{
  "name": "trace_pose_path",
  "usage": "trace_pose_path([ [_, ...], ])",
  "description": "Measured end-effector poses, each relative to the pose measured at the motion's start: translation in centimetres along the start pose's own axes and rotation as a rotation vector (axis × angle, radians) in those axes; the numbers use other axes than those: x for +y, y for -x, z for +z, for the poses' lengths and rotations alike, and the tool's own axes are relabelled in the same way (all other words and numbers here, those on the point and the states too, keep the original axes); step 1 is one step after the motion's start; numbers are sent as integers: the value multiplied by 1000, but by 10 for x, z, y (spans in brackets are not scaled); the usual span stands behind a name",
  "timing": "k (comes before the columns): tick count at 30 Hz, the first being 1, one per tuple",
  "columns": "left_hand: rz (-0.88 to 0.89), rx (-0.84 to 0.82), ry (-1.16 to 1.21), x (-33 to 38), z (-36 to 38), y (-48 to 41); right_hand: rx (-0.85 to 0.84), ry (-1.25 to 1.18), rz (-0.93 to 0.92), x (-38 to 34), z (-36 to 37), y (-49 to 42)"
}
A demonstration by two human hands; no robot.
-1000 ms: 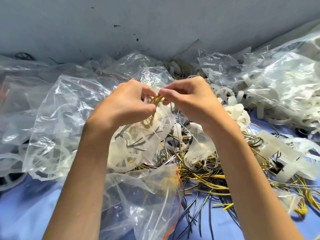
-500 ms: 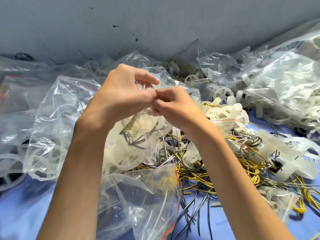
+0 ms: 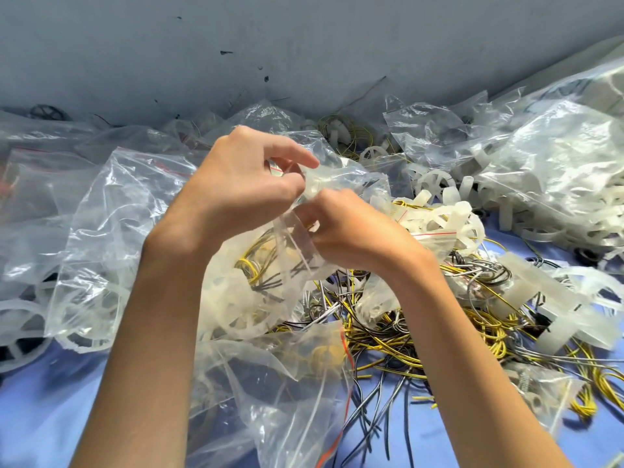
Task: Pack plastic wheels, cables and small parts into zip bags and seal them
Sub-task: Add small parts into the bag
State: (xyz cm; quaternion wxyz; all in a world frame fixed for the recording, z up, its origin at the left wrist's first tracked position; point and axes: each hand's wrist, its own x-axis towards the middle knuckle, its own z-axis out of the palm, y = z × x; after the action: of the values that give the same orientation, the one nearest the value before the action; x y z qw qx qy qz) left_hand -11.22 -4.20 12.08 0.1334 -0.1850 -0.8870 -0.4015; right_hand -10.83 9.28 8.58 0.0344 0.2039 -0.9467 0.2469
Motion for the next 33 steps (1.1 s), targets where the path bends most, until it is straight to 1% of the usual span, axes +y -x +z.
trace_pose_path([
  [3, 35, -7, 18, 1, 0, 1, 157, -140, -34, 3, -4, -2],
  [5, 49, -8, 26, 1, 1, 0, 173, -173, -76, 3, -3, -3],
  [10, 50, -62, 8, 0, 3, -1, -38, -79, -175, -3, 2, -3],
  [13, 59, -159, -25, 1, 3, 1, -58, 5, -174, -2, 4, -2],
  [15, 64, -195, -56, 2, 3, 2, -89, 8, -167, 1, 0, 1],
  [18, 0, -135, -143, -4, 5, -1, -142, -57, -143, 8, -16, 8],
  [20, -76, -80, -230, -12, 7, -4, -89, -113, -102, 14, -27, 12],
  [22, -143, -54, -301, -19, 9, -6, 26, -173, -87, 21, -35, 15],
  [24, -178, -73, -352, -24, 11, -8, 138, -237, -43, 26, -41, 17],
  [26, -195, -96, -384, -26, 15, -8, 177, -210, 4, 31, -43, 18],
  [29, -186, -104, -390, -26, 18, -9, 117, -109, 20, 32, -39, 17],
  [31, -140, -91, -369, -25, 18, -10, 53, -58, 13, 28, -34, 16],
  [33, -86, -85, -299, -22, 16, -9, -32, 41, 22, 23, -27, 13],
])
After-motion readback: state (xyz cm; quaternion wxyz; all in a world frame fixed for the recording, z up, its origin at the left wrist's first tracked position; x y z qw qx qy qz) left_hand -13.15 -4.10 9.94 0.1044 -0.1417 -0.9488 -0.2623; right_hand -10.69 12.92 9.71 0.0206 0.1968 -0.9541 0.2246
